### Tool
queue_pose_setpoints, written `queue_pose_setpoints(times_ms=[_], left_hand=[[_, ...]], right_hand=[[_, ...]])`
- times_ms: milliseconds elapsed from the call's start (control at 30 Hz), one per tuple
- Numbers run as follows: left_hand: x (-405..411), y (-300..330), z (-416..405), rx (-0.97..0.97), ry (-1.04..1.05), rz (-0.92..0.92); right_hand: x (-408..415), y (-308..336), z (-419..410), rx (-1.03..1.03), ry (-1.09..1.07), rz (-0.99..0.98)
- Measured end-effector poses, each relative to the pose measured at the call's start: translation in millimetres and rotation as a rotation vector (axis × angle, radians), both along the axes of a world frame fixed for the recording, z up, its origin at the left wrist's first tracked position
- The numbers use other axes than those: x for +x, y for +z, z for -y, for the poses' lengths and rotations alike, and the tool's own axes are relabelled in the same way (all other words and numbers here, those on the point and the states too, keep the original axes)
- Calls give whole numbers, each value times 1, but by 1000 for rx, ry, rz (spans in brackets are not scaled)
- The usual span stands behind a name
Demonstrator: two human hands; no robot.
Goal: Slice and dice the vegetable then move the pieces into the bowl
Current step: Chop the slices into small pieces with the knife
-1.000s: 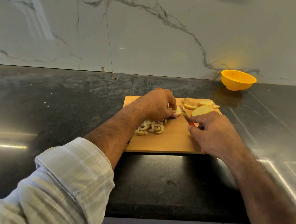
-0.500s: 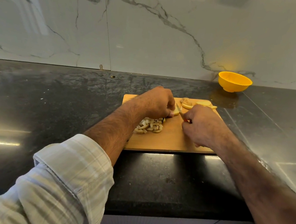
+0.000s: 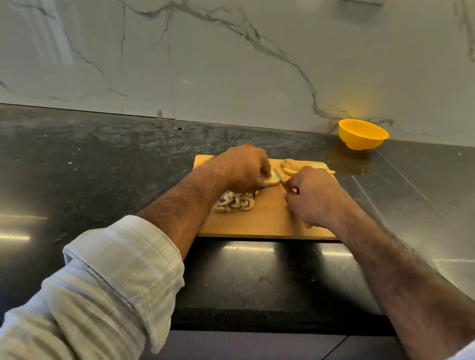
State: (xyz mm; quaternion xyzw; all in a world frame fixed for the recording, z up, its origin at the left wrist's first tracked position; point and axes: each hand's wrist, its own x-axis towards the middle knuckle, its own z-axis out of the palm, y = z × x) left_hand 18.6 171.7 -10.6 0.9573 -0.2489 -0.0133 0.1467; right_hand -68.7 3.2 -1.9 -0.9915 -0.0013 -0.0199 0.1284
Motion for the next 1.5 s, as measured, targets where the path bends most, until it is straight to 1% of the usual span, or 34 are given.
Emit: queue_pose_setpoints(times_ms=[133,300,500,600,667,833,933,1133,1267,1367,1500], left_hand=[[-1,-1,-2,14,-11,24],[-2,3,0,23,-23,40],[-3,4,4,15,-16,55],[-1,5,3,2,-17,36],[0,3,1,-2,-10,34],[1,0,-6,-73,-15,21],[2,2,-5,-86,-26,27],[4,1,-3,-90,-24,28],[4,2,-3,-106,-32,16],[5,2,-4,-118,-29,18],[7,-1,-11,-148,-32,-1]], right_hand=[[-10,-5,2,1,43,67],[-12,-3,-4,-31,31,49],[-2,-6,-12,7,-35,-28],[5,-3,-15,51,-42,-32],[8,-4,-14,40,-29,-30],[1,-8,-3,38,1,108],[-5,-11,-3,9,29,87],[5,-9,-15,5,-18,-12],[9,-6,-21,23,-41,-25],[12,-4,-21,-4,-20,13],[4,-2,-14,14,-15,71]])
